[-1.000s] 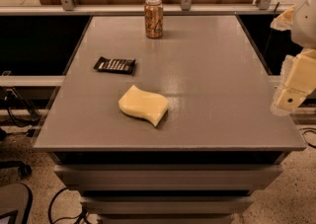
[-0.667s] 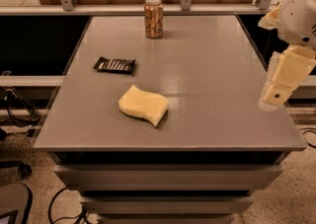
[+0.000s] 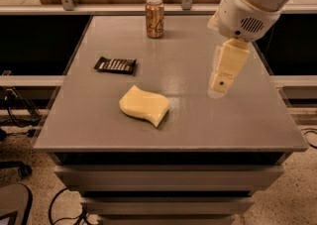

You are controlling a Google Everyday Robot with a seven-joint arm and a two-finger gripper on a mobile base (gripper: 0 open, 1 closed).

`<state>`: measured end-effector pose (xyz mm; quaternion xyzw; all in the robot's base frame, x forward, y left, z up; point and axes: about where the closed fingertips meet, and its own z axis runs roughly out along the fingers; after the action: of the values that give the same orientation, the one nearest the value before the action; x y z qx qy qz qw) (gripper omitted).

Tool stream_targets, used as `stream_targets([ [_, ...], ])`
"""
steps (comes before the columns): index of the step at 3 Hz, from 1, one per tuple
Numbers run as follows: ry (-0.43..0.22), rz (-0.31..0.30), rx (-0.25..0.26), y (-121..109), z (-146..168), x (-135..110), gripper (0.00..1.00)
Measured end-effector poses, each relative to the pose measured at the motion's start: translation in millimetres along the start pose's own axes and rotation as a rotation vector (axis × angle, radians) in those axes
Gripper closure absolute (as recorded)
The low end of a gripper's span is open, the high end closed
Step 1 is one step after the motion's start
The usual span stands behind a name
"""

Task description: Pick rxbar chocolate

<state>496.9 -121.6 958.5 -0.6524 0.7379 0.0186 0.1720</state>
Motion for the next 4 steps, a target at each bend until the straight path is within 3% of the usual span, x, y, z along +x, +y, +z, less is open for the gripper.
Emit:
stream_targets([
  [1,-0.066,-0.069,-0.068,-16.5,36.6,-56.0,0.00],
  [2,-0.066,-0.069,-0.068,-16.5,36.6,-56.1,0.00],
  [4,-0.102,-0.124,-0.076,-47.0,50.5,-96.2,0.00],
])
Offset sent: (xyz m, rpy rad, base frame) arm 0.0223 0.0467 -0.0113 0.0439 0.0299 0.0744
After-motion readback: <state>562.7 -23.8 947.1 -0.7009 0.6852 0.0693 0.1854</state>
